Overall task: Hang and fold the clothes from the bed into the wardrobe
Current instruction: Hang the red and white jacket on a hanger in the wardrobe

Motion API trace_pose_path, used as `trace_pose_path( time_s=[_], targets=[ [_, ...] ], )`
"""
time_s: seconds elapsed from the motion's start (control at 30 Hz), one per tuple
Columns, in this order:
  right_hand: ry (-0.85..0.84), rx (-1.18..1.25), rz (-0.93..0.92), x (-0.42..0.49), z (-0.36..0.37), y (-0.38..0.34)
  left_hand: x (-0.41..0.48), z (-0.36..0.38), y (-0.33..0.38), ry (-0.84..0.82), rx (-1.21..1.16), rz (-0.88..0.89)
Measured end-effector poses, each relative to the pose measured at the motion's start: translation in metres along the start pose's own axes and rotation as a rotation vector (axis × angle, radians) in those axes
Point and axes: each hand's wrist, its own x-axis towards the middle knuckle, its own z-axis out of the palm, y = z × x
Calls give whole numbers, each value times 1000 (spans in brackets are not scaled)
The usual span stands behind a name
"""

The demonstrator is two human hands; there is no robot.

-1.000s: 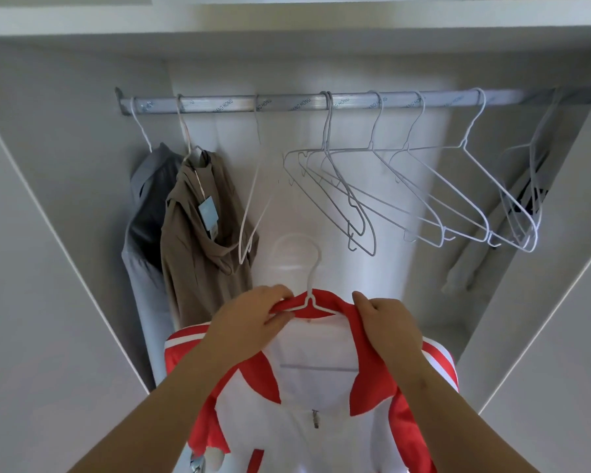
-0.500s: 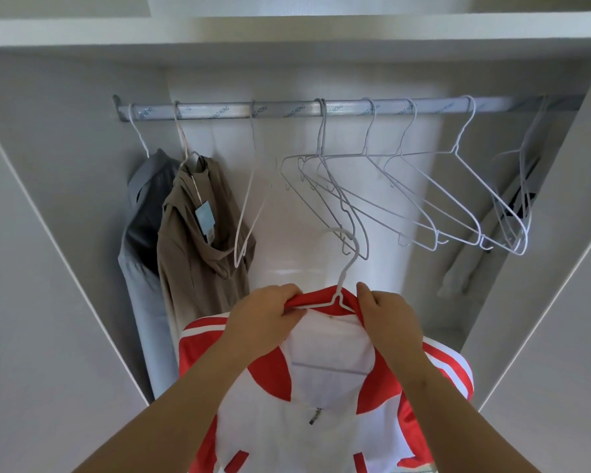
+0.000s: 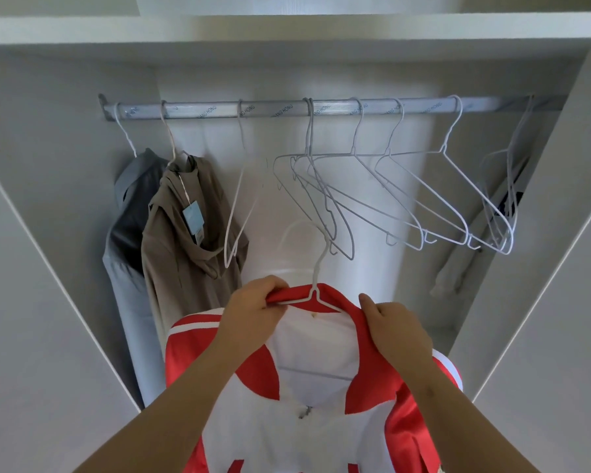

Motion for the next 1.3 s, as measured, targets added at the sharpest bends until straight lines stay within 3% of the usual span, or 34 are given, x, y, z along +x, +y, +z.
trace_pose_path(
  time_s=[0.13, 0.27, 0.37, 0.5, 0.6, 0.7, 0.9, 1.07, 1.3],
  targets=[
    [-39, 45, 68, 3, 0, 14, 2, 11, -3, -45, 114, -32],
    [-137, 169, 180, 5, 0, 28, -3, 19, -8, 62, 129, -109],
    [-226, 282, 235, -3, -1, 27, -6, 24, -6, 76, 15, -282],
    [-494, 624, 267, -20, 5, 15, -10, 38, 5, -142, -186, -552],
    [-658, 685, 166, -29, 14, 5, -18, 43, 17, -233, -427, -721],
    [-720, 680, 66, -34, 21, -6, -23, 45, 22, -172, -546, -803],
    [-767, 587, -112, -40, 34, -32, -33, 18, 19, 60, -637, -901],
    [-622, 652, -37, -29, 41, -64, -41, -12, -11, 22, -456, -962],
    [-496, 665, -58, -4, 56, -118, -29, -46, -40, 41, -513, -946]
  ],
)
